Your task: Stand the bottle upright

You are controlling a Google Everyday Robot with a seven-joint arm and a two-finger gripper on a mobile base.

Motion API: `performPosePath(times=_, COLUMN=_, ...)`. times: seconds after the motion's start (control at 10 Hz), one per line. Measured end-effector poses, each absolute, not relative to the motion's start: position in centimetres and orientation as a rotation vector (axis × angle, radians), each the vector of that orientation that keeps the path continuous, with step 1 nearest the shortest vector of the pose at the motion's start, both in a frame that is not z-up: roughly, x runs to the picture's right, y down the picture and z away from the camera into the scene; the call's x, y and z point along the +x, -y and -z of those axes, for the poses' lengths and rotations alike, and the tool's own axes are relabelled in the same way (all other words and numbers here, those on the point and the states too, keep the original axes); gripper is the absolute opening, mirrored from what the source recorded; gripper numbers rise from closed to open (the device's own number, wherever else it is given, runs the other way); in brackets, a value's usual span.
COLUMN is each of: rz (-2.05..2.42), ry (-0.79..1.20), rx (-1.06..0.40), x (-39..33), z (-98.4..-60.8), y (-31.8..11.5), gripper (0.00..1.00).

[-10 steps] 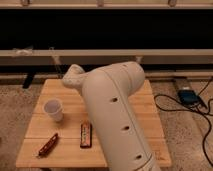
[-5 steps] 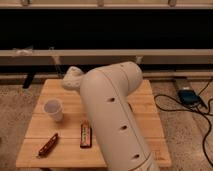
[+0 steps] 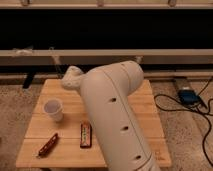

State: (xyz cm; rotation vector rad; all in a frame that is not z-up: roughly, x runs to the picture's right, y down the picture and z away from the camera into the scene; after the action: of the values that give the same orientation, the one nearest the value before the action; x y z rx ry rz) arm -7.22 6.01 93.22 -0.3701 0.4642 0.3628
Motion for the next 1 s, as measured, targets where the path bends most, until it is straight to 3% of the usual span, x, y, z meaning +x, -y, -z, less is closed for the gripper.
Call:
performPosePath(times=0.5, rz=-0.579, ry=-0.356, rx=-0.343, x=-8.0, z=-89.8, y=-1.8, gripper=0.00)
performPosePath(times=1.0, rz=-0.773, ry=-0.205, rx=-0.421, x=-8.5, z=-87.7, y=1.6, gripper=0.00)
